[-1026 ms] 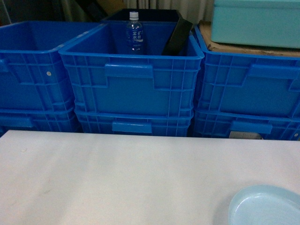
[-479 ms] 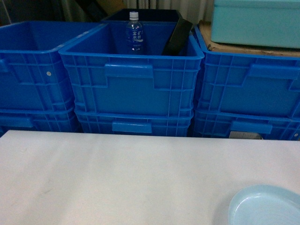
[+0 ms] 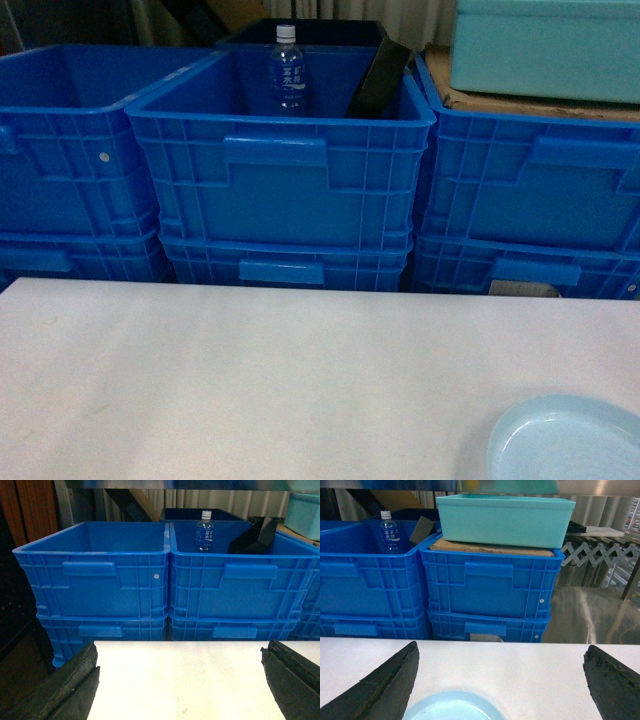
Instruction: Place blue tray on left shelf second layer neatly
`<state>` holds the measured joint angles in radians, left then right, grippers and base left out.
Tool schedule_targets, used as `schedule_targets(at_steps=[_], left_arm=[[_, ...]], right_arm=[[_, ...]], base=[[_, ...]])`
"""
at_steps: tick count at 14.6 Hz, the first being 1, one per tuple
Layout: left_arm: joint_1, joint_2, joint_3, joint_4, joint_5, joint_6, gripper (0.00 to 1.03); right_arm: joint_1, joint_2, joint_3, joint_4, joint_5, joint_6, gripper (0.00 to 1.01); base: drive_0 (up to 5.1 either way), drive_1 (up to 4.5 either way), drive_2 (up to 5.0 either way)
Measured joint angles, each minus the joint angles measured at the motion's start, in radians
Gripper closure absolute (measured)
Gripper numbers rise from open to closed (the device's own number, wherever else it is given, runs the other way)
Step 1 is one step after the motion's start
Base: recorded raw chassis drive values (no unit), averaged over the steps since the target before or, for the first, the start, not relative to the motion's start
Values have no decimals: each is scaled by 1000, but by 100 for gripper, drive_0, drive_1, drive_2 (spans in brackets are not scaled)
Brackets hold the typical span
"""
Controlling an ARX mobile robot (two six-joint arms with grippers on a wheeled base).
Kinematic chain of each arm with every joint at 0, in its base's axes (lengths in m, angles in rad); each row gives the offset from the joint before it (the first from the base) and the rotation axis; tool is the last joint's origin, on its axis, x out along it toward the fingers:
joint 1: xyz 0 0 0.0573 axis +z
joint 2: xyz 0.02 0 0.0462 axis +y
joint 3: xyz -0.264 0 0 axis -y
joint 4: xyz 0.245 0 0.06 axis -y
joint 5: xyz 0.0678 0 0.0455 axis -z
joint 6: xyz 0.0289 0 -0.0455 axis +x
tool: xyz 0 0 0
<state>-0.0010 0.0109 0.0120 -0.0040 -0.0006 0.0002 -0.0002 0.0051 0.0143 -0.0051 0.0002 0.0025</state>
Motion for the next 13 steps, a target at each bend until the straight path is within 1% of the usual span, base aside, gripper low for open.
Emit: schedule_targets(at_steps=[2, 3, 4, 5, 6, 7, 8, 9, 10, 11, 12, 13], left_arm=[[0, 0, 0, 0, 0, 0, 5], [0, 0, 0, 0, 0, 0, 5], [0, 0, 0, 0, 0, 0, 5], [0, 0, 0, 0, 0, 0, 5], [0, 0, 0, 0, 0, 0, 5], [0, 0, 0, 0, 0, 0, 5], [0, 0, 0, 0, -1, 0, 5], [0, 0, 0, 0, 0, 0, 5], [0, 0, 0, 0, 0, 0, 5], [0, 0, 0, 0, 0, 0, 5], [0, 0, 0, 0, 0, 0, 5], [0, 0, 0, 0, 0, 0, 5]], right_arm=[[0, 0, 0, 0, 0, 0, 3], [0, 19, 0, 40, -11, 7, 3], [28, 159, 14, 232, -25, 42, 3], [87, 406, 71, 409, -53, 71, 3], [83, 640, 159, 549, -108, 66, 3], [28, 821, 260, 623, -172, 57, 3], [-40, 1011, 384, 660, -216, 45, 3], [-100, 1184, 497, 658, -235, 41, 3], [-155, 1320, 564, 661, -237, 41, 3], [-224, 1445, 587, 667, -241, 42, 3], [-274, 1524, 573, 657, -257, 42, 3], [-311, 1580, 542, 647, -269, 42, 3]], base=[[0, 0, 0], [0, 0, 0], [0, 0, 0], [0, 0, 0], [0, 0, 0], [0, 0, 0], [0, 0, 0], [0, 0, 0], [0, 0, 0], [0, 0, 0], [0, 0, 0], [0, 0, 0]])
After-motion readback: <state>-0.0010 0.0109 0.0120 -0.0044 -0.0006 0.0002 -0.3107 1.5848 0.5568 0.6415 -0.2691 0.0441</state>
